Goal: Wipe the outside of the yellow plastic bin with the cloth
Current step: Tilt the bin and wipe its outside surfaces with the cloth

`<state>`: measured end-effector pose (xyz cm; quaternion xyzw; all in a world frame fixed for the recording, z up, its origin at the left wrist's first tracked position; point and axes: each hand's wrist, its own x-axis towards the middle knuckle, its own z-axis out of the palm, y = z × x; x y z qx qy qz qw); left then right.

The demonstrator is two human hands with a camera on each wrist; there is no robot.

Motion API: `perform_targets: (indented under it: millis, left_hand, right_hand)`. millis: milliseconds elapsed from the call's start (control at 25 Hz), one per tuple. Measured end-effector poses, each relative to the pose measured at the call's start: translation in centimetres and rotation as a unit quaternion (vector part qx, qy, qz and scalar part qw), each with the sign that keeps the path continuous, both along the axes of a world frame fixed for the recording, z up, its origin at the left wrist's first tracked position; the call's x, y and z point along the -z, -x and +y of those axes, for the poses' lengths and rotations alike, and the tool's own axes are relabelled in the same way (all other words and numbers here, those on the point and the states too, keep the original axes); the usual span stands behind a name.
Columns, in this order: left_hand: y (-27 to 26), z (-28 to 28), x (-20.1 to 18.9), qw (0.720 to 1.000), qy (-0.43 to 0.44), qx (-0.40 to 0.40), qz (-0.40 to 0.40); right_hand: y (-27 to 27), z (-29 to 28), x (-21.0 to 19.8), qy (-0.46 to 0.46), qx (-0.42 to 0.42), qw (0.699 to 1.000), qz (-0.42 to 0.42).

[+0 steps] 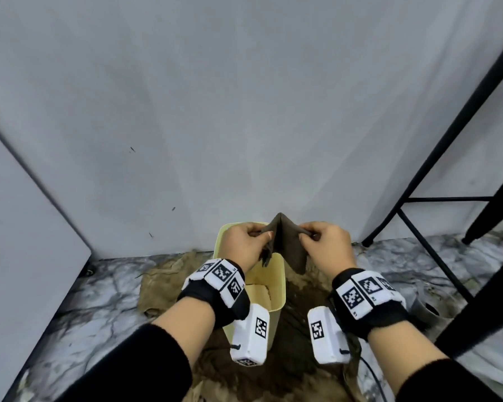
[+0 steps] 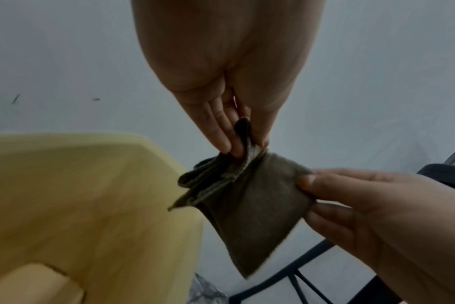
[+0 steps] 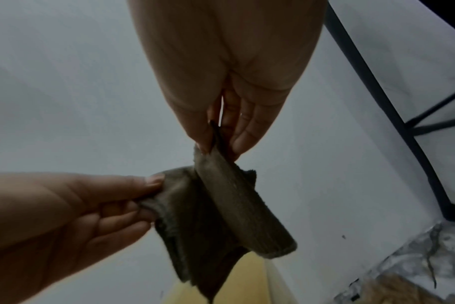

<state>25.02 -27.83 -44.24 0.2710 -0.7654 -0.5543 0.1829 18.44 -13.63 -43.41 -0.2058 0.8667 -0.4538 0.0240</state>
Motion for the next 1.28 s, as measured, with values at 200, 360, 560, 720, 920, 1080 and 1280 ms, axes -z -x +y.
perform_targets:
  millis: [200,360,560,720,920,1080,1280]
  left_hand:
    - [-1.0,2.5,1.1,0.999,-0.015,0.023,0.038]
    - [-1.1,2.5,2.7,0.998,-0.002,0.051,0.039]
    - [-1.1,2.7,3.7,0.99,-0.102,0.066,0.065]
    - [-1.2,3.2,3.8,0.973,-0.177,0.109,0.099]
    - [-1.1,3.8,4.0,0.974,-0.158,0.132,0.091]
    - [-0.8,4.0,5.0,0.983,-0.071,0.151,0.074]
    - [-0.2,4.2,6.9,0.994,0.045,0.098,0.014]
  right_hand:
    - [-2.1,-0.1,1.9,0.078,-0.015,0.996,-0.031]
    - [-2.6,0.2,4.2,0.17,-0.018,0.982,-0.074]
    - [-2.7,0.0,5.6,0.254,-0.014,0.959,-0.124]
    - [-2.5,-0.1,5.6,0.337,-0.037,0.924,-0.18]
    - [-2.1,-0.2,6.3,0.341,-0.02,0.917,-0.208]
    - [-1.7,0.2,6.4,0.317,0.017,0.931,-0.18]
    - [-1.2,1.0,7.5,0.218,0.043,0.968,-0.118]
